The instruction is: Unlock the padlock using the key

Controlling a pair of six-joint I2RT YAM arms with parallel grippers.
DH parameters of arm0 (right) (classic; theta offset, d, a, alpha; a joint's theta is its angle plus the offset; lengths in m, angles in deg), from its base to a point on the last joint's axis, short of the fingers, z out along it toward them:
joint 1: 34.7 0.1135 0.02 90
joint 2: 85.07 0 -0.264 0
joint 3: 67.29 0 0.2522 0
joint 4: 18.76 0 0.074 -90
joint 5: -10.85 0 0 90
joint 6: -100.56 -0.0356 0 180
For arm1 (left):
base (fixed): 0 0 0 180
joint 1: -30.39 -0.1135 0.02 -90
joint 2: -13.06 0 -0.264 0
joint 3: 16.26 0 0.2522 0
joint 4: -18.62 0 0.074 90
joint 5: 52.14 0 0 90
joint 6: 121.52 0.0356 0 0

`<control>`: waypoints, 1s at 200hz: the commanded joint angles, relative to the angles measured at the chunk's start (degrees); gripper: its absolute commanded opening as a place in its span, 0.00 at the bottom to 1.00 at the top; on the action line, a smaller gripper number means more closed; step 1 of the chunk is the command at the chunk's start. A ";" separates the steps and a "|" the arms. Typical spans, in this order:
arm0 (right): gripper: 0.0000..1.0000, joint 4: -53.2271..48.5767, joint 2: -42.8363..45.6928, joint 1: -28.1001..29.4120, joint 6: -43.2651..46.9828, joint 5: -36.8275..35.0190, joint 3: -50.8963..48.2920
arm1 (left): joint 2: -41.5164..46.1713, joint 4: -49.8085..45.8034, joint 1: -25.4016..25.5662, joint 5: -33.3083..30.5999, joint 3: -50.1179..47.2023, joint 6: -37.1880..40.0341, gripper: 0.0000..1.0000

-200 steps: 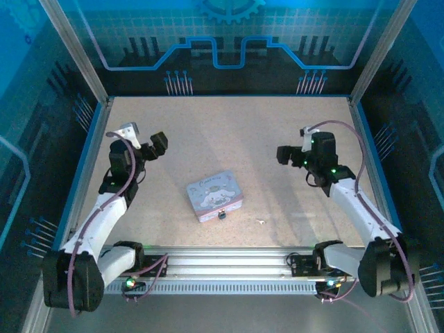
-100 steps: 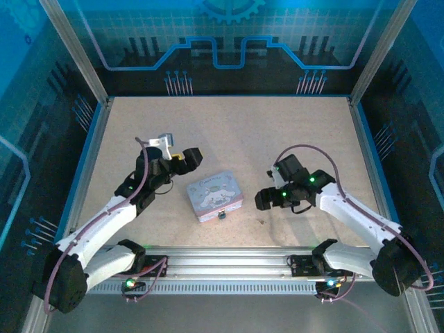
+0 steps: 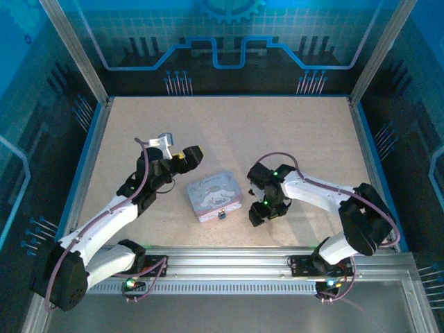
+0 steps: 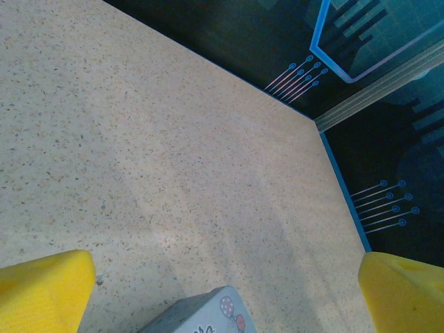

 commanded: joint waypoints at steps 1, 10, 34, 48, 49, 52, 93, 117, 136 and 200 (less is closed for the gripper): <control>0.59 0.20 -2.54 0.98 1.65 0.47 0.88 | 2.01 0.34 0.28 -1.09 -1.17 -0.35 0.99; 0.57 0.46 -3.54 0.96 1.89 0.44 0.88 | 2.28 -0.11 0.24 -1.31 -1.20 -0.25 0.99; 0.53 1.30 -5.36 0.96 2.20 -0.43 0.88 | 2.46 -0.70 0.24 -1.50 -1.23 -0.32 0.99; 0.51 2.22 -6.24 0.98 2.28 -0.06 0.86 | 2.24 -0.91 0.24 -1.74 -1.26 -0.28 0.99; 0.51 2.24 -6.28 0.95 2.24 -0.03 0.87 | 2.17 -0.95 0.24 -1.75 -1.32 -0.27 0.99; 0.50 2.40 -6.48 0.99 2.26 -0.02 0.88 | 2.13 -1.11 0.24 -1.82 -1.28 -0.26 0.99; 0.46 2.30 -7.82 0.93 2.47 -0.96 1.27 | 1.67 -2.81 0.15 -2.42 -1.39 -0.51 0.99; 0.43 2.29 -8.06 0.97 2.39 -1.23 1.10 | 1.59 -3.57 0.15 -2.89 -1.13 -0.52 0.99; 0.41 2.42 -8.49 0.95 2.38 -1.32 0.92 | 1.50 -4.15 0.11 -3.31 -0.95 -0.52 0.99; 0.32 3.82 -8.24 0.94 0.98 -1.58 0.18 | 1.27 -5.56 0.15 -3.55 -0.24 -0.34 0.99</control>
